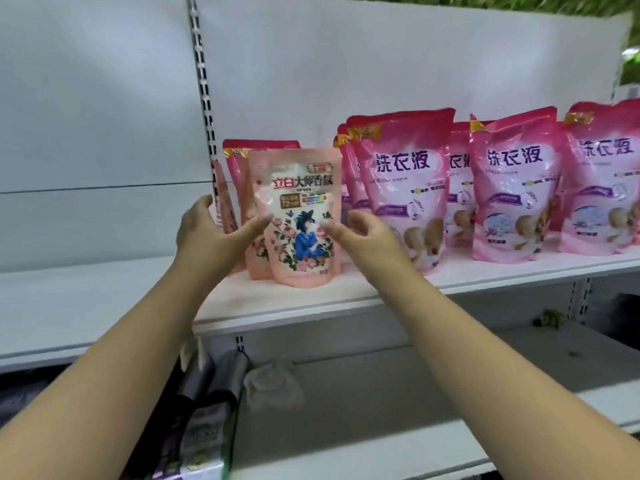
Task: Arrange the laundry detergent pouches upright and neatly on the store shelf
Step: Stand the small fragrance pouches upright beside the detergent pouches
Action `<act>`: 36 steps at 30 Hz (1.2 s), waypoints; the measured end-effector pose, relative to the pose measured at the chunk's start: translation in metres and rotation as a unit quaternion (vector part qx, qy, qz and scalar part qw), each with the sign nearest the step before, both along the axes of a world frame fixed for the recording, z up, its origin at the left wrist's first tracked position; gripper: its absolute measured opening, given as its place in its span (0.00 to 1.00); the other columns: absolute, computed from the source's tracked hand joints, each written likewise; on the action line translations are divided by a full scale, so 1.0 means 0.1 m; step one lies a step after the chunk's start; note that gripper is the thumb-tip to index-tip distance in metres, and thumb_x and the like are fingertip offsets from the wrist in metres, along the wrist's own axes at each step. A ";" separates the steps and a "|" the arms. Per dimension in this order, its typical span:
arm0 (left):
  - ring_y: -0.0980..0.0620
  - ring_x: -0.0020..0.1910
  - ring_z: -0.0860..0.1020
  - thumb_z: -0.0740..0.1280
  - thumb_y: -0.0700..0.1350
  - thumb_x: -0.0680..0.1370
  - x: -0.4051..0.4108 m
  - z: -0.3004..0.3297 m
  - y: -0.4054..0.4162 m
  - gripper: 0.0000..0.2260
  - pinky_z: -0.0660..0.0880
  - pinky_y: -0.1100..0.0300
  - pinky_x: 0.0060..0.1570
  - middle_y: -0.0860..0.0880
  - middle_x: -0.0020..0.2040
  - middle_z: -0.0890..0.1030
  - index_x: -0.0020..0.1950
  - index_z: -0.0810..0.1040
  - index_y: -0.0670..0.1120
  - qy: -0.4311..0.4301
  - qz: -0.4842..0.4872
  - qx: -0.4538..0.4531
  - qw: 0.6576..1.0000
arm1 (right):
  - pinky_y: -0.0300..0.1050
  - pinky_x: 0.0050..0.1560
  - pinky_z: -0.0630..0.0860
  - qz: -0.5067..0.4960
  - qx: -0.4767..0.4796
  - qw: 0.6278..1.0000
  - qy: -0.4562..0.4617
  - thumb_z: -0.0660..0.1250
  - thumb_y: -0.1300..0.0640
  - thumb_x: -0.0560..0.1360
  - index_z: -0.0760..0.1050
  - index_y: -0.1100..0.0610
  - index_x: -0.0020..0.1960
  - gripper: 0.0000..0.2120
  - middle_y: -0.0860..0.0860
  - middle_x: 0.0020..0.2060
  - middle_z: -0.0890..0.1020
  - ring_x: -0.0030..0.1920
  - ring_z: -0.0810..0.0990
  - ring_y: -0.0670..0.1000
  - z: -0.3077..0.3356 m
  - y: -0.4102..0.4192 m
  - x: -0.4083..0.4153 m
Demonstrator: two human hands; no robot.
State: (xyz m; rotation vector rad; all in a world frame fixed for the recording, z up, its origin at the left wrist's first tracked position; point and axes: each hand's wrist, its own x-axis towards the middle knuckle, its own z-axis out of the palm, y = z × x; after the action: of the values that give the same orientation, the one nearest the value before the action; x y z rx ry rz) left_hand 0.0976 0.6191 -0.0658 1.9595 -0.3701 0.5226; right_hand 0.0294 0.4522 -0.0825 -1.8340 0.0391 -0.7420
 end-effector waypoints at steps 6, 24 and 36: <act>0.39 0.70 0.64 0.71 0.60 0.65 0.28 0.13 -0.09 0.49 0.62 0.43 0.66 0.41 0.74 0.60 0.76 0.45 0.49 0.141 -0.123 -0.086 0.979 | 0.40 0.52 0.71 0.013 0.084 0.992 0.093 0.69 0.47 0.72 0.66 0.57 0.67 0.28 0.53 0.61 0.76 0.58 0.76 0.53 0.25 0.07 0.46; 0.46 0.47 0.83 0.70 0.61 0.65 0.63 0.04 -0.10 0.24 0.78 0.50 0.52 0.45 0.50 0.84 0.56 0.77 0.50 0.107 -0.226 -0.183 0.951 | 0.58 0.59 0.75 0.099 0.085 0.987 0.097 0.76 0.37 0.54 0.67 0.53 0.64 0.44 0.54 0.56 0.80 0.54 0.80 0.57 0.18 0.09 1.19; 0.50 0.35 0.80 0.68 0.51 0.75 0.69 0.00 -0.08 0.09 0.76 0.58 0.36 0.51 0.35 0.80 0.37 0.73 0.51 0.019 -0.032 -0.206 0.978 | 0.65 0.71 0.52 0.020 -0.017 0.997 0.070 0.59 0.32 0.70 0.47 0.51 0.76 0.43 0.50 0.76 0.47 0.75 0.48 0.57 0.29 0.15 1.24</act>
State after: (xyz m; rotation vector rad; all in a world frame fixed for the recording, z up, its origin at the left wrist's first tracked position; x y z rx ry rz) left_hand 0.1661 0.6111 -0.0657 1.5506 -0.2743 0.4770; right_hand 0.1530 0.4667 -0.0532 -1.9116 0.0823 -0.5888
